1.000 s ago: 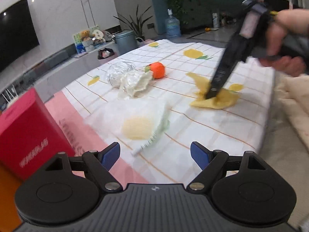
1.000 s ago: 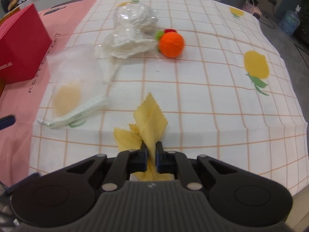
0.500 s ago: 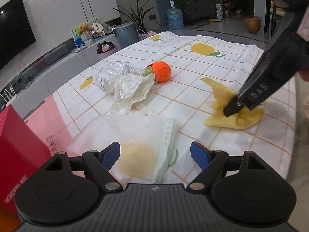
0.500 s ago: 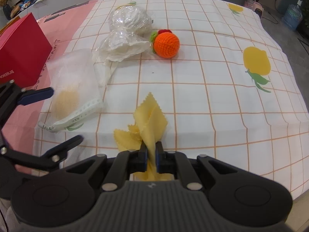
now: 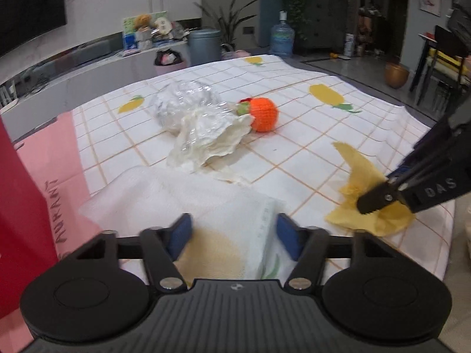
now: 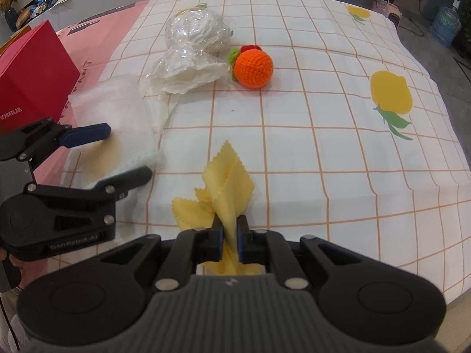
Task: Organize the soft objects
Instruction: 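Grasp the white plastic bag with sponge with the left gripper while the right holds the cloth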
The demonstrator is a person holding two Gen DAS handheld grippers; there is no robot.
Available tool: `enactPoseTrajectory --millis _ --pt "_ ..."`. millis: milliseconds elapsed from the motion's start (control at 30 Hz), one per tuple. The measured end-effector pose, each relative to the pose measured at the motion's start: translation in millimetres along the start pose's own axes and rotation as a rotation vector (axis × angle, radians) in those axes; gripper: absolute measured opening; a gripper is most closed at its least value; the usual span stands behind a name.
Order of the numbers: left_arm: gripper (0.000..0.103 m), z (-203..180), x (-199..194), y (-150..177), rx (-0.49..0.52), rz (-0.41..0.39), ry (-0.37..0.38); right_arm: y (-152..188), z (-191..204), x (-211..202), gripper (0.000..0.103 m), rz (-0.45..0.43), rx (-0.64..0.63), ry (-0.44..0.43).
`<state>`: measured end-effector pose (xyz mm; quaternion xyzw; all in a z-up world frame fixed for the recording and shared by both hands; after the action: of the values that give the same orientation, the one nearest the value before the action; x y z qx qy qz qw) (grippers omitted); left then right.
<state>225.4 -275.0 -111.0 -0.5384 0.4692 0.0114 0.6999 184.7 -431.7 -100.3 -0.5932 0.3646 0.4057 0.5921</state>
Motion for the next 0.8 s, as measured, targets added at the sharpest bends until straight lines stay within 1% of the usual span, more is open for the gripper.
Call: enactPoseTrajectory --millis 33,67,133,200,300,433,533,667,733,800 --pt "0.037 -3.4 -1.5 -0.4 0.014 0.0 0.014 0.0 0.3 0.1 0.005 0.0 -0.001 0.001" --pt "0.031 -5.9 -2.0 -1.3 0.02 0.007 0.017 0.0 0.6 0.0 0.005 -0.001 -0.002 0.003" --pt "0.012 -10.9 -1.9 -2.7 0.029 0.018 0.017 0.1 0.9 -0.1 0.005 -0.002 -0.003 0.005" --pt "0.006 -15.4 -1.0 -3.0 0.052 0.022 0.018 0.0 0.9 -0.1 0.005 -0.003 -0.002 0.006" --pt "0.003 -20.0 -1.7 -0.7 0.074 0.015 0.007 0.0 1.1 -0.4 0.005 -0.005 0.0 0.008" --pt "0.002 -18.1 -6.3 -0.8 0.048 0.018 0.008 0.2 2.1 -1.0 0.005 -0.007 -0.005 0.014" --pt "0.002 -17.8 -17.3 -3.6 0.055 -0.006 -0.007 0.3 1.5 -1.1 0.005 -0.011 -0.002 0.012" --pt "0.002 -17.7 -33.6 -7.2 0.075 -0.013 -0.021 1.4 1.8 -2.3 0.004 -0.018 0.01 0.018" --pt "0.002 -17.6 -40.9 -8.9 0.088 -0.019 -0.036 2.2 4.8 -4.2 0.002 -0.024 -0.006 0.026" --pt "0.002 -16.5 -49.6 -10.7 0.083 -0.03 -0.035 2.8 6.3 -8.8 0.002 -0.035 0.004 0.017"
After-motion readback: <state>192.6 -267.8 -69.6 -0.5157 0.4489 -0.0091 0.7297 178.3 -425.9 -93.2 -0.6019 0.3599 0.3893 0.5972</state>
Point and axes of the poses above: each gripper's, at about its wrist camera, not at the fingertips, and x roughly the way its jaws point, z to its left, y to its underside, the point moved 5 cm from there along x, roughly the way its jaws point, and after that the axes turned 3 degrees about -x, right-handed, at the moved point
